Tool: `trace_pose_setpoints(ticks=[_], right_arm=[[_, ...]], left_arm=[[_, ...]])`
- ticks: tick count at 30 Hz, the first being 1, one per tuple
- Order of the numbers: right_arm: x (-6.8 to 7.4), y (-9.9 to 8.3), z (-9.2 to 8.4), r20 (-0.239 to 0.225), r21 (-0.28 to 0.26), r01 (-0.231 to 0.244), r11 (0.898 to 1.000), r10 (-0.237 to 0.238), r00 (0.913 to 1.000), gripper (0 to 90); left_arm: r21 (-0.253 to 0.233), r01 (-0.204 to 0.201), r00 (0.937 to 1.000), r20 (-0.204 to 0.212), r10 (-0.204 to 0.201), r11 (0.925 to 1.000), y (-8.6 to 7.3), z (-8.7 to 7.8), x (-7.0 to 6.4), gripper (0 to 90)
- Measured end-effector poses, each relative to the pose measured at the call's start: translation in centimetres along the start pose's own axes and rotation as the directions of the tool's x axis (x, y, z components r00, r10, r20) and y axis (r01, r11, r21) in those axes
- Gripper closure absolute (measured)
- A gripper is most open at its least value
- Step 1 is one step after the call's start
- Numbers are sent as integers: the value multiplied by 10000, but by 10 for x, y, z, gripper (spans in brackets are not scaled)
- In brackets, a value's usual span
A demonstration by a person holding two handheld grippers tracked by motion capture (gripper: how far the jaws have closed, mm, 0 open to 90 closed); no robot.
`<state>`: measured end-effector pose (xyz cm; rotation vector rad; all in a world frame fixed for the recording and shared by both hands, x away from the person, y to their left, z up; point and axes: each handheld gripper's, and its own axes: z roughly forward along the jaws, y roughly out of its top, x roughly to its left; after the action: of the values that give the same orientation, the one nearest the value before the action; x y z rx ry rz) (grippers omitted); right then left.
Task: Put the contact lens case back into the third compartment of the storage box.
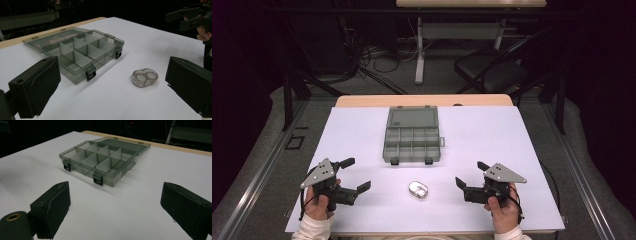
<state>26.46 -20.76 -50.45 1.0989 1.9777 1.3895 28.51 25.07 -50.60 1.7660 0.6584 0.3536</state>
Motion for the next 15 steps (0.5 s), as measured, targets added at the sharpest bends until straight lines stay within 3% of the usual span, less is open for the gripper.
trace_pose_setpoints(ticks=[9, 15], right_arm=[[-1, -2, 4, 97, 324, 51, 9995, -55, 9999, 90], [-1, -1, 6, 34, 515, 41, 9987, -43, 10000, 90]], left_arm=[[63, -20, 9999, 148, 19, 10000, -1, 0, 0, 3], [223, -29, 10000, -36, 30, 9997, -2, -1, -2, 3]])
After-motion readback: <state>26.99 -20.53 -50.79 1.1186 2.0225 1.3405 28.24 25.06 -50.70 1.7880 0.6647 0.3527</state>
